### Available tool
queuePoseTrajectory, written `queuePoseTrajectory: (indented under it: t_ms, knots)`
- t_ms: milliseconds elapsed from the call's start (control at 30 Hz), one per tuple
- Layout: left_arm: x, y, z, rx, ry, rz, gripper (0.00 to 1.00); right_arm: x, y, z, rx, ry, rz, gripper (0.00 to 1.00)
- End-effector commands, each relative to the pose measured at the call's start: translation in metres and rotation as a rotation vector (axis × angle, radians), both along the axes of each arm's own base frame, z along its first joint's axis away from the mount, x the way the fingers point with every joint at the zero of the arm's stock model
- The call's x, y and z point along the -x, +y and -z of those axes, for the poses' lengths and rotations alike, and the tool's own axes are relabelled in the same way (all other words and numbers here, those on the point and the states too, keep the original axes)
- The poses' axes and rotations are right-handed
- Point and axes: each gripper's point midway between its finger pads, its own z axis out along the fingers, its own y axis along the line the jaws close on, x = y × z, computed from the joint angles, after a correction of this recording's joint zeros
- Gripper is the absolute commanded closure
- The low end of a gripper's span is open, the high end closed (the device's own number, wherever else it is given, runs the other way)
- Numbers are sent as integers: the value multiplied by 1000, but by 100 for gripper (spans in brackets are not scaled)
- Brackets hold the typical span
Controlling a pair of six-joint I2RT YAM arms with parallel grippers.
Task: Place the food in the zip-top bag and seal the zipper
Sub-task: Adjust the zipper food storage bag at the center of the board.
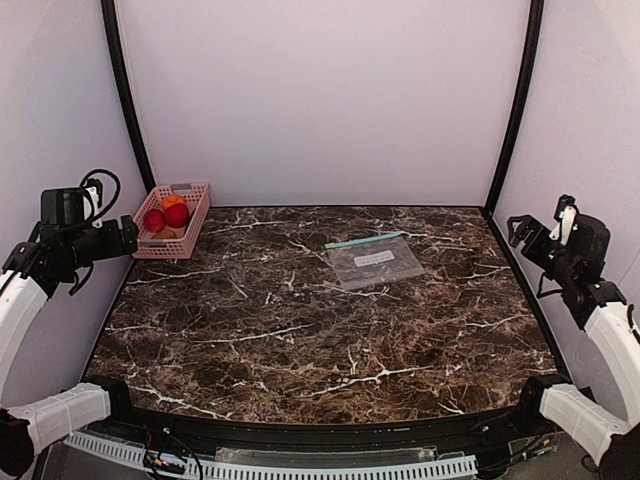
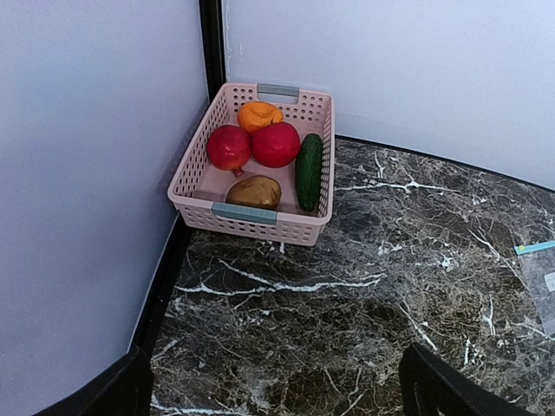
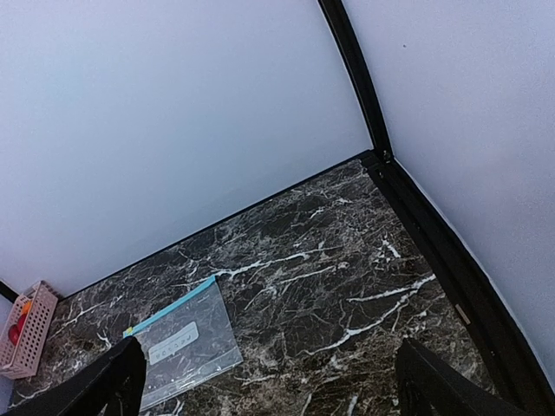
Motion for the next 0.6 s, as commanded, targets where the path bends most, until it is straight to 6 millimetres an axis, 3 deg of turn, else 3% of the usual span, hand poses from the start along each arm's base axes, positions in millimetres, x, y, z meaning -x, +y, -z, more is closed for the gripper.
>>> queuePoseTrajectory:
  t_ms: [0,133,333,433,567]
  knots:
    - [2,-4,5,-26,37,41,0,1,-3,6,-60,41,28,2]
    - [3,1,2,-53,48,24,0,0,-3,2,-7,69,13,1]
    - [-8,-17,0,6,23,106,0,0,21,-10,-3,58,-127,1]
    - [-29,-32,-1,41,52,166,0,-5,48,-9,-27,72,-233,1]
    - [-58,-74,-18,44,49,298,0,-17,106,12,17,168,-380,1]
